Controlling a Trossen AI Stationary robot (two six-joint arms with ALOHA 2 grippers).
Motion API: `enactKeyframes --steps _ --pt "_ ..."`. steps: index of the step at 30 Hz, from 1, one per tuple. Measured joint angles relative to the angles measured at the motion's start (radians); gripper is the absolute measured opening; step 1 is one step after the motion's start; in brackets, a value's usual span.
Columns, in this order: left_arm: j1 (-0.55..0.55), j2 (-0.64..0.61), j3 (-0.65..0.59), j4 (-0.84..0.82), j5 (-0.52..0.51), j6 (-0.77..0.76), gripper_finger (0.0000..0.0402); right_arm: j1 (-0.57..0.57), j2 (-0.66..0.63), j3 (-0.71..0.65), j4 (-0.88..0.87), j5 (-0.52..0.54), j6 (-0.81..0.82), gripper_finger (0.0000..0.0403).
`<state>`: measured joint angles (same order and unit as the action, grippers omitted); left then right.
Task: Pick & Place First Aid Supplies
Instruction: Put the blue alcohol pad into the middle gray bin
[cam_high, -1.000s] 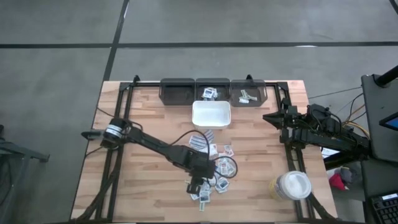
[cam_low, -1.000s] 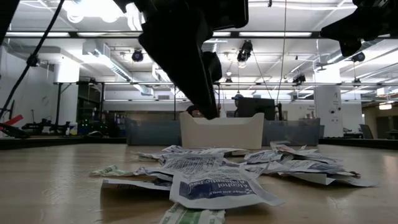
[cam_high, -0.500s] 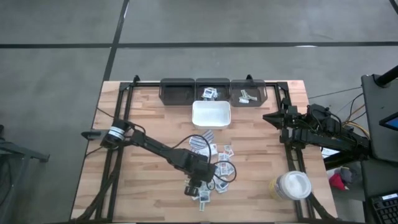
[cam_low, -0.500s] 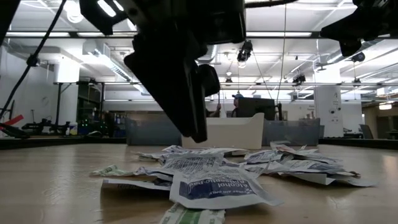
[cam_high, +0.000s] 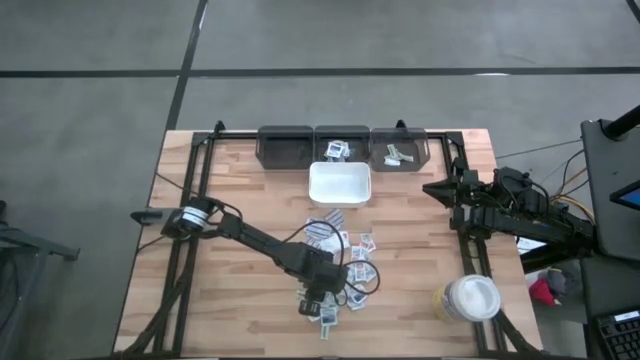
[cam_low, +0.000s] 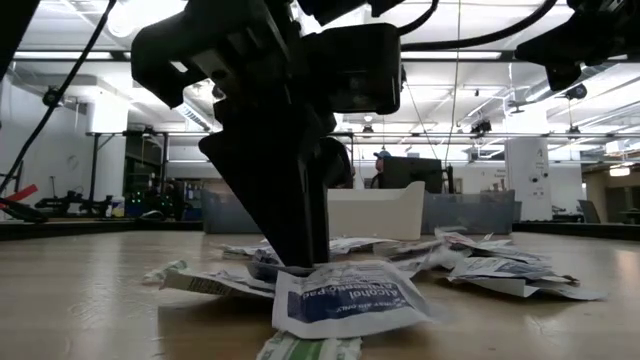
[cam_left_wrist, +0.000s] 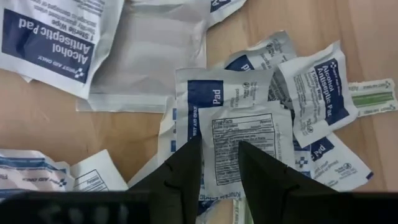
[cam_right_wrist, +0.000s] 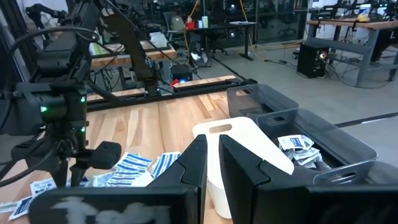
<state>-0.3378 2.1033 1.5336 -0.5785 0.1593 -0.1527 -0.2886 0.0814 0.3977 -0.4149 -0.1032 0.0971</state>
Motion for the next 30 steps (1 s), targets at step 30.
enactKeyframes --steps 30 --pt "0.004 -0.032 0.029 -0.029 -0.003 -0.043 0.0000 0.000 0.000 0.000 0.000 0.000 0.000 0.0038"
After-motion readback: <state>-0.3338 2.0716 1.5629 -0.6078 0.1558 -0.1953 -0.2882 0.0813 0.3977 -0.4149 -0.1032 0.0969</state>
